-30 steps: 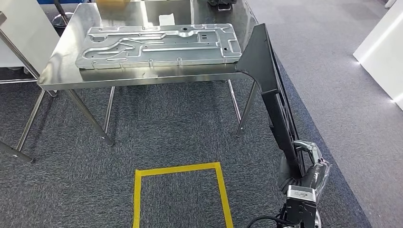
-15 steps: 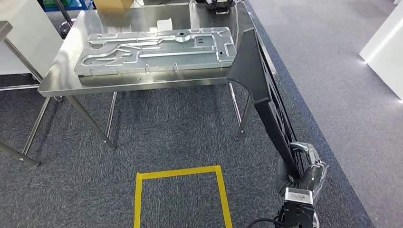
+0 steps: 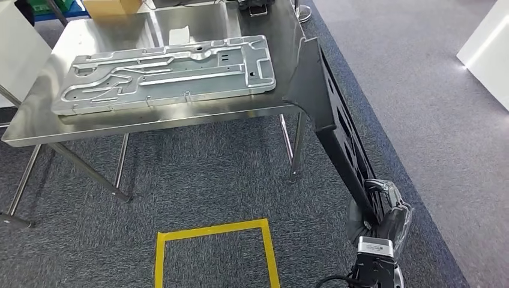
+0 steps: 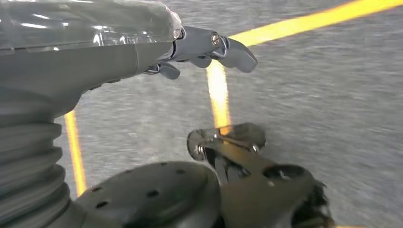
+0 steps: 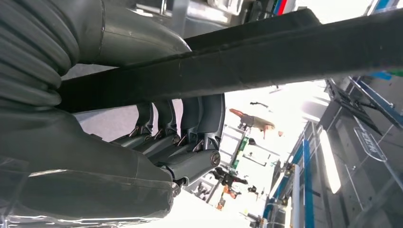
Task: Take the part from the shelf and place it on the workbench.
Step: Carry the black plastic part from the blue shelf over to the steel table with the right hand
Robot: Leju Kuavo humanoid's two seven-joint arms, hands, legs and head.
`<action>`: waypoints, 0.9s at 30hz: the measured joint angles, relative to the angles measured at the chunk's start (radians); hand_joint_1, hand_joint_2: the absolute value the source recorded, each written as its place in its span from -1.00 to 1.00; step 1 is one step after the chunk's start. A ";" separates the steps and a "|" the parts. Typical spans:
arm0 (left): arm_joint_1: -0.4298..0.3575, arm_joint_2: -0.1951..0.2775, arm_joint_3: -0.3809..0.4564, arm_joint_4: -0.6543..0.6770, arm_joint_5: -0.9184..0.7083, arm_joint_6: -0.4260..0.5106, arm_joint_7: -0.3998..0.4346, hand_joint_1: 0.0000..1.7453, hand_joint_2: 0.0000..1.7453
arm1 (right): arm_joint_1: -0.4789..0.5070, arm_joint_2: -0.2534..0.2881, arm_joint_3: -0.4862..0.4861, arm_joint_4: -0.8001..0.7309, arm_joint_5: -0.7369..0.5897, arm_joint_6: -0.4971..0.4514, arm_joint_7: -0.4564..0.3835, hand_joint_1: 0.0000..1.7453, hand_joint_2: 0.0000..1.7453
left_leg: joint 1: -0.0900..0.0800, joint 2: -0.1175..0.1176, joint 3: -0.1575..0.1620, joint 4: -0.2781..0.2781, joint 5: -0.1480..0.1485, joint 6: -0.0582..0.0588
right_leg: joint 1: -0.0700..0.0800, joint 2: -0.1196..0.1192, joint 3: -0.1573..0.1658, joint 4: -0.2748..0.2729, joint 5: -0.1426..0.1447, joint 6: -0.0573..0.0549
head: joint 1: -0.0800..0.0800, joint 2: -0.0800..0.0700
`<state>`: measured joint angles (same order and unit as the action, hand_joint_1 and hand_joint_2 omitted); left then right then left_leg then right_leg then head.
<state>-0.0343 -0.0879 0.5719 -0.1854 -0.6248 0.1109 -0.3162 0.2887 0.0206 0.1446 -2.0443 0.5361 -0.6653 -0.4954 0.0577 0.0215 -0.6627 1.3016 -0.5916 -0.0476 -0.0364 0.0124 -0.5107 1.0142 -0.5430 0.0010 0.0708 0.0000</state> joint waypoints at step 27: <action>0.005 -0.017 0.029 -0.004 -0.034 0.020 0.002 -1.00 1.00 | 0.015 -0.017 -0.031 0.014 0.223 0.048 0.184 1.00 1.00 | -0.097 -0.046 0.226 -0.245 0.036 0.093 | 0.028 -0.006 -0.129 0.015 0.125 -0.016 | -0.009 0.000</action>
<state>-0.0290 -0.1051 0.6009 -0.1894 -0.6587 0.1311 -0.3141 0.3039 0.0039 0.1138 -2.0302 0.7594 -0.6172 -0.3117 -0.0394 -0.0242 -0.4368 1.0564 -0.5555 0.0450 -0.0084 0.0061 -0.6397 1.0293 -0.4185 -0.0147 0.0620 0.0000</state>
